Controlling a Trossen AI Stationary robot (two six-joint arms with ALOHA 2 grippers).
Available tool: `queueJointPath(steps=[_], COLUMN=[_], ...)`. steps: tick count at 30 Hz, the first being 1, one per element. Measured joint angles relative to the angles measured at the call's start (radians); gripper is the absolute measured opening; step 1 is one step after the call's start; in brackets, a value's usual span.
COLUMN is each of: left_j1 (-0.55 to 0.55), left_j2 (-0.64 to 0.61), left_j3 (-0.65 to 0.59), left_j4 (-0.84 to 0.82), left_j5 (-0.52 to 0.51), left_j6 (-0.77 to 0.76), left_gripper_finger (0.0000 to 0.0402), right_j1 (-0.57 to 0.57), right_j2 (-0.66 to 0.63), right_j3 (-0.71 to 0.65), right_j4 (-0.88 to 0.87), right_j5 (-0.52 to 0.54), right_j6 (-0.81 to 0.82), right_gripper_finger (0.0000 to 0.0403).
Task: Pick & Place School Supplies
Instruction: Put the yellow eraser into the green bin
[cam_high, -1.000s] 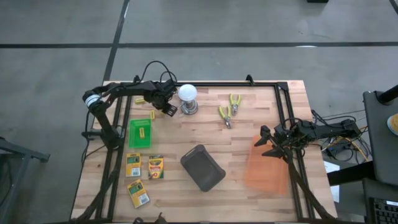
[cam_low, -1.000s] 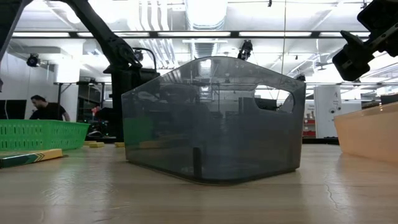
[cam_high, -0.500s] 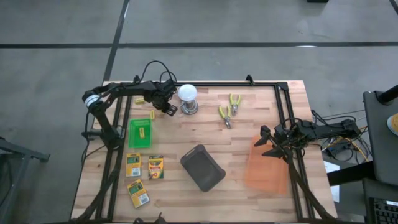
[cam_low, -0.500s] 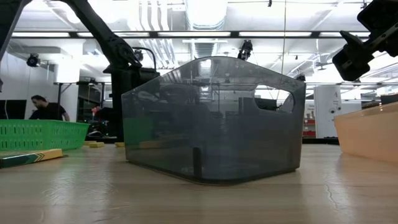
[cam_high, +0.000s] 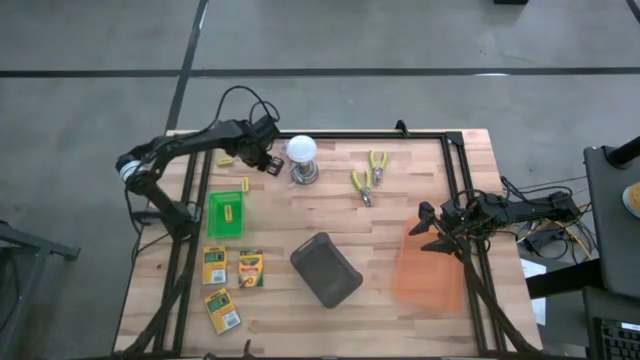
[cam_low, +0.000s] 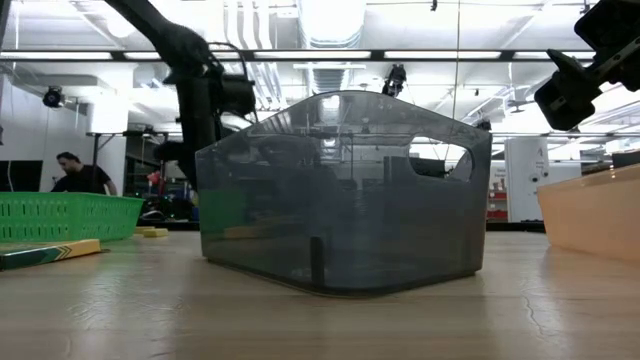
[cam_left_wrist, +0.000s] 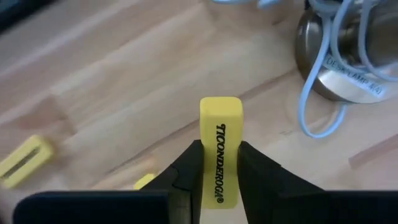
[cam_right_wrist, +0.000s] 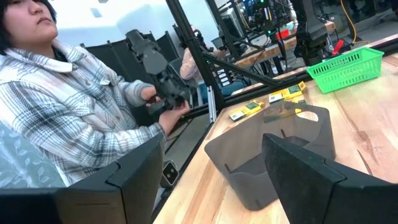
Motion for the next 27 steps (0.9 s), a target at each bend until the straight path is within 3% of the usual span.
queueJointPath(steps=[12,27], left_j1=[-0.002,-0.032], left_j2=[-0.15,-0.339], left_j3=[0.096,0.073], left_j4=[-0.253,-0.616], left_j5=[-0.043,-0.087], left_j6=[-0.139,-0.561], left_gripper_finger=[0.008,0.0081], right_j1=[0.0,0.0], right_j2=[0.0,0.0], right_j3=[0.0,0.0], right_j4=[0.0,0.0], right_j5=[0.0,0.0], right_j6=[0.0,0.0], right_gripper_finger=[0.0259,0.0266])
